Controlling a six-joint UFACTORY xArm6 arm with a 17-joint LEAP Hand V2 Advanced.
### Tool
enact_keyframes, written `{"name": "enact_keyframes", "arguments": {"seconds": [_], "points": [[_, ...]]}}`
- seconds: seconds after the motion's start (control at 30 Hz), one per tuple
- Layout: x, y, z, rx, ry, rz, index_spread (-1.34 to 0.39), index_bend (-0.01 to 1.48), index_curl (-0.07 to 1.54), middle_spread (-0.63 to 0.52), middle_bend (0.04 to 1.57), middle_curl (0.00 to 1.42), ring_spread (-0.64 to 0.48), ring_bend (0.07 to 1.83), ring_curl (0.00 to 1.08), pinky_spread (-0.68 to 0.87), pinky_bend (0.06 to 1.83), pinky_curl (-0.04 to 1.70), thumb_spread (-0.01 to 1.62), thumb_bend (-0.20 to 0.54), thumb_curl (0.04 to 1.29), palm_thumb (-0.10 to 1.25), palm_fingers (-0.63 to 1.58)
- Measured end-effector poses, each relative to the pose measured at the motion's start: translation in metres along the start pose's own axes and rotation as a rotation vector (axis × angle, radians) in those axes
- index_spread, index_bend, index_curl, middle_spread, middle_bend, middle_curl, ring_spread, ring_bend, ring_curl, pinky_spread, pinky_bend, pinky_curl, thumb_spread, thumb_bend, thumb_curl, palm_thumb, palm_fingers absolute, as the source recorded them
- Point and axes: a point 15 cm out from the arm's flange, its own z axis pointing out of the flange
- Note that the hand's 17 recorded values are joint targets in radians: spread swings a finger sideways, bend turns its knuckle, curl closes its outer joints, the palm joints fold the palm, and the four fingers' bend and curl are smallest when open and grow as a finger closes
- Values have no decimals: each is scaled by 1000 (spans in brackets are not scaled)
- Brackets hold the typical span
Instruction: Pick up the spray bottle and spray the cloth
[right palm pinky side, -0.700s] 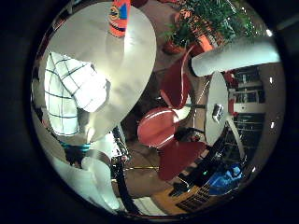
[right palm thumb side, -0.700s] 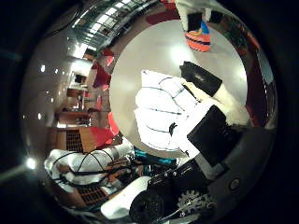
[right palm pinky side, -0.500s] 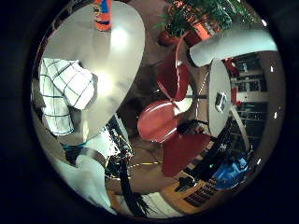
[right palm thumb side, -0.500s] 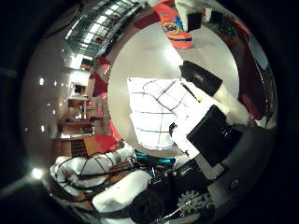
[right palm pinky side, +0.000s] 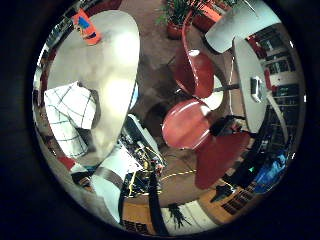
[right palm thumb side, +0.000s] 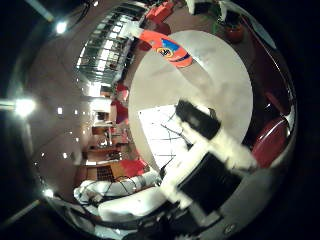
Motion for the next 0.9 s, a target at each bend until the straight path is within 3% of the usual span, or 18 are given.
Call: {"name": "enact_keyframes", "arguments": {"seconds": [0.17,0.37,0.6,0.9], "points": [[10,-22,12,142,-179,51,-197,134,264,91,285,368,207,454,247,399,553,258,1126,-26,266,542,143],[37,-45,30,223,-254,113,-163,143,252,168,266,352,237,448,247,414,581,268,1077,-23,276,516,84],[42,-86,38,375,-354,119,-156,146,248,183,288,349,241,466,253,410,561,269,1059,-23,287,525,86],[27,-136,73,391,-462,105,-159,150,256,167,295,344,230,471,255,405,520,267,1062,-22,292,527,107]]}}
